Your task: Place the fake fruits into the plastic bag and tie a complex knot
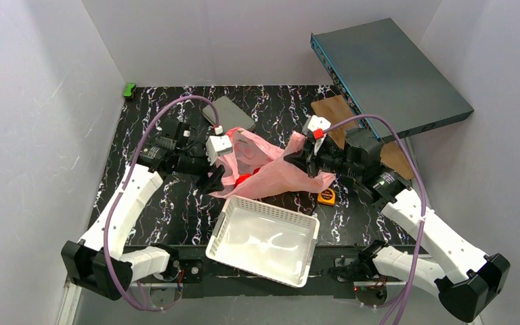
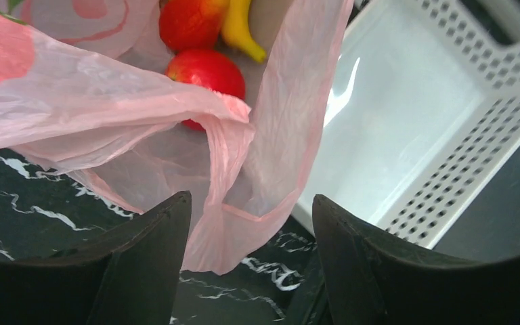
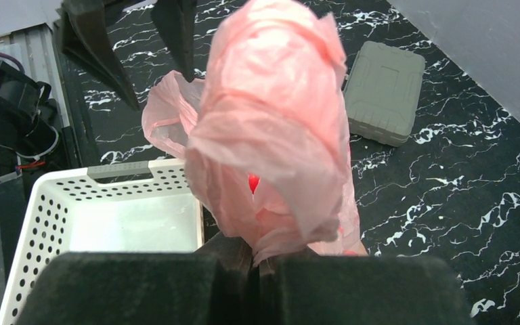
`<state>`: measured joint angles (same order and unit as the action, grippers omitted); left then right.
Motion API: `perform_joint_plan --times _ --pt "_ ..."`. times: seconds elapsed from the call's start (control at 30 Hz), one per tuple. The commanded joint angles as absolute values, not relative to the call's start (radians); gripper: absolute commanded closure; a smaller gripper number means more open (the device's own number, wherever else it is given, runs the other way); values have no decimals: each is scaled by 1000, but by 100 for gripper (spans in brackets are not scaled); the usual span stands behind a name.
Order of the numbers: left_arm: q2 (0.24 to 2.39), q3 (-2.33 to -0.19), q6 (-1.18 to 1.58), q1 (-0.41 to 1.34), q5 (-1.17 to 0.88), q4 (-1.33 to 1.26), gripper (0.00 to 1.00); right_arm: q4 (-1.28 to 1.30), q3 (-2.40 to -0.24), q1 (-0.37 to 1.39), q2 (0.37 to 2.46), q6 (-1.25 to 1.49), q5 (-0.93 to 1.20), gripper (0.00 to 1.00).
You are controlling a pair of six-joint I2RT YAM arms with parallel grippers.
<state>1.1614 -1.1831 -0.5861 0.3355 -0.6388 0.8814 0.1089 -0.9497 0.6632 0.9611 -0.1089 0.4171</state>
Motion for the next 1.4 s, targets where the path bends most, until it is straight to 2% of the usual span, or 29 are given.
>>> perform_joint_plan --times 0.0,0.1,0.47,0.57,0.6,0.63,0.67,0.7,0.73,0.8,0.83,0.97,1.03,1.17,1.27,1.37 --pt "1209 -1183 -894 332 -649 881 38 103 -946 666 946 -119 443 99" --pt "1253 -1157 -922 339 -636 806 38 109 -949 666 947 -120 445 99" --pt "1329 -1039 -1017 436 -582 585 23 130 -963 665 957 -130 436 99" --pt "1349 -1031 -1015 470 -580 557 23 139 -965 666 960 -130 441 99" --pt "1355 -1031 -1016 479 -579 555 27 141 -965 666 959 -131 440 99" --pt "1358 -1035 -1012 482 -578 555 38 146 -966 666 961 -134 438 99" --pt "1355 -1043 -997 483 -581 555 45 151 -968 666 961 -138 436 99" --pt "1343 -1056 -973 483 -575 555 62 158 -970 666 959 -146 436 99" --pt "1330 -1075 -935 482 -571 560 75 167 -970 666 957 -154 435 99" --pt "1292 -1148 -801 468 -605 599 96 184 -960 666 949 -184 428 99" --pt "1274 -1196 -718 440 -666 621 100 190 -953 666 946 -205 417 99" --pt "1200 -1374 -331 309 -947 576 100 226 -941 660 969 -286 302 99" --pt "1153 -1375 -97 250 -1035 404 100 245 -943 650 1003 -308 253 99" --pt "1075 -1297 290 138 -1067 59 100 283 -942 629 1066 -347 181 99" --pt "1047 -1221 457 -10 -1015 -51 100 314 -935 591 1098 -367 149 99" --pt "1053 -1119 492 -107 -1068 -44 100 321 -934 569 1098 -394 143 99"
